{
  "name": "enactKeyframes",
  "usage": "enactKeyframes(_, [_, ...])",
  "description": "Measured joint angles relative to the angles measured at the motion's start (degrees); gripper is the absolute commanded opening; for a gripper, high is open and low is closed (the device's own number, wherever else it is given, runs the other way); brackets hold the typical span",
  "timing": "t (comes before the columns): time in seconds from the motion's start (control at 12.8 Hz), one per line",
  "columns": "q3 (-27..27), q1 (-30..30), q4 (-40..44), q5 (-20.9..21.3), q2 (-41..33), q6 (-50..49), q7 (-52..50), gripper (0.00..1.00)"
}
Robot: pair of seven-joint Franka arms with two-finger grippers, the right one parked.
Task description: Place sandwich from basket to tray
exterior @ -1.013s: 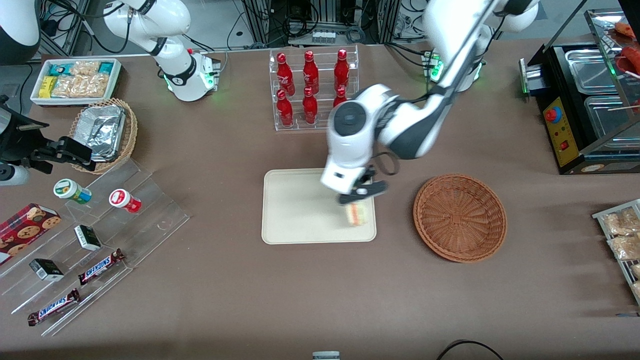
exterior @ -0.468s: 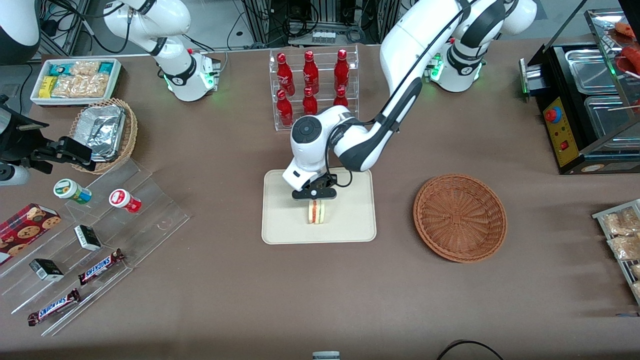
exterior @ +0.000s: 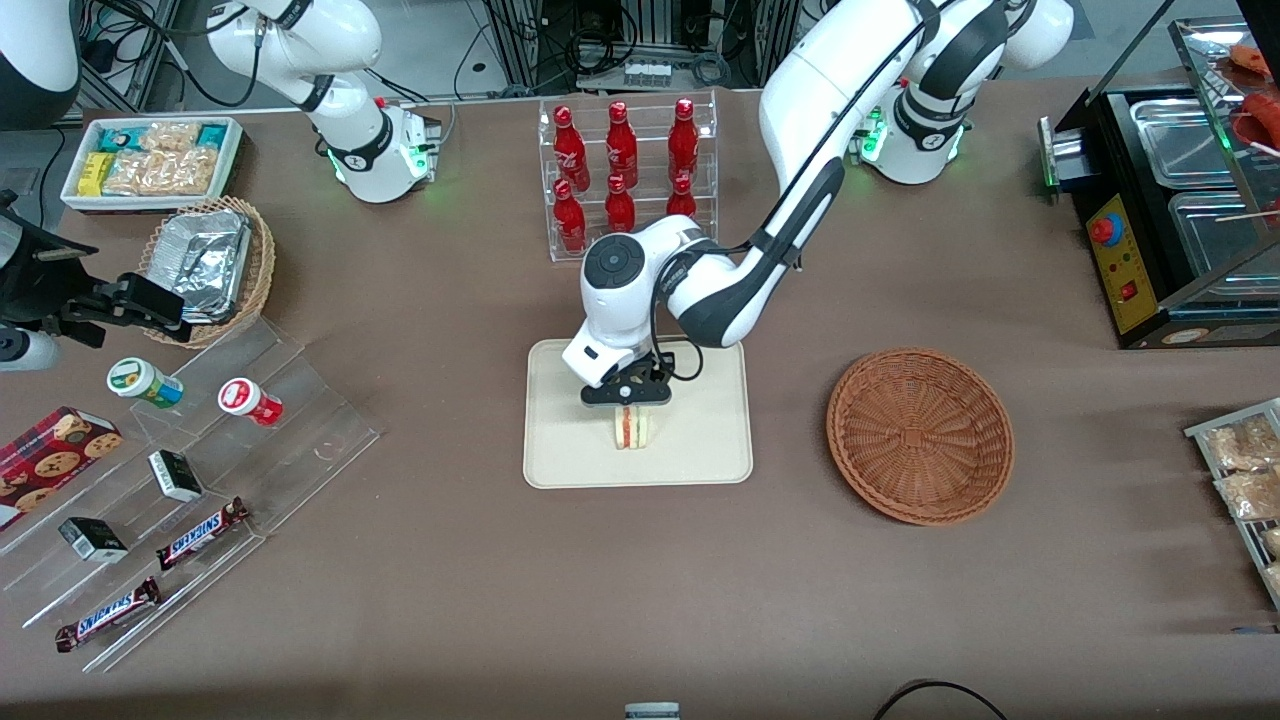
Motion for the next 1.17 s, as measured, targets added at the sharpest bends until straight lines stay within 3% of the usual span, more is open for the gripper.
enactKeyframes(0.31, [0.3,5.4,2.0,-3.0,-11.6,-14.5,-0.4,0.99])
enactKeyframes(0.62, [0.7,14.7,1.4,-3.8,-24.7,-29.7,0.3,0.99])
enactKeyframes(1.17, [0.9,33.2,-6.3,-5.4,-38.7,-38.1,25.0,0.99])
